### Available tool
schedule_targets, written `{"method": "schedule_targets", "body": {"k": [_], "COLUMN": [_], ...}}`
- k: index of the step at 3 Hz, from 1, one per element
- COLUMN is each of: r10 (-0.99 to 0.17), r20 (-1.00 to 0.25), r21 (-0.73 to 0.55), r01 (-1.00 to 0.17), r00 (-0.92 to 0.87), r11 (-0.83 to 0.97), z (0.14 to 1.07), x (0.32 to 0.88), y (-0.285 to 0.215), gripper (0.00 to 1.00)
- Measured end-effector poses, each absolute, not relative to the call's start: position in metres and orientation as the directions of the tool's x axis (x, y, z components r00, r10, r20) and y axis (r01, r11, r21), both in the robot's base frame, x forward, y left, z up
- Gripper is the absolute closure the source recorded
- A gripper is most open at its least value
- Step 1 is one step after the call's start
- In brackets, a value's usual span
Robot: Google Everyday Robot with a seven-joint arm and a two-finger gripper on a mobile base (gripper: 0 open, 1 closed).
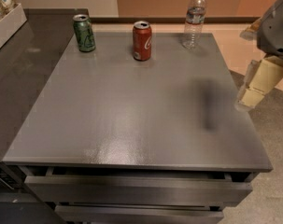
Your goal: Pick water bottle
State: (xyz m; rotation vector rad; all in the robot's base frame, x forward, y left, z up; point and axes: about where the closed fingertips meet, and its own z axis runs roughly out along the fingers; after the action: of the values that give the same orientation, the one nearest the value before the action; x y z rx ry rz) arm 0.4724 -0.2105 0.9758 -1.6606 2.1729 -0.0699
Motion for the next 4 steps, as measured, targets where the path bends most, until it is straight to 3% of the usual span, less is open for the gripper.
{"method": "schedule_targets", "body": {"k": [4], "r10": [-0.781], "r20": [-0.537], "r21": [-0.245], "r01": [-0.827], "r00": [-0.318], "r11": [0.506], "z": [0.962], "x": [0.619], "y": [-0.201], "gripper": [0.0]}}
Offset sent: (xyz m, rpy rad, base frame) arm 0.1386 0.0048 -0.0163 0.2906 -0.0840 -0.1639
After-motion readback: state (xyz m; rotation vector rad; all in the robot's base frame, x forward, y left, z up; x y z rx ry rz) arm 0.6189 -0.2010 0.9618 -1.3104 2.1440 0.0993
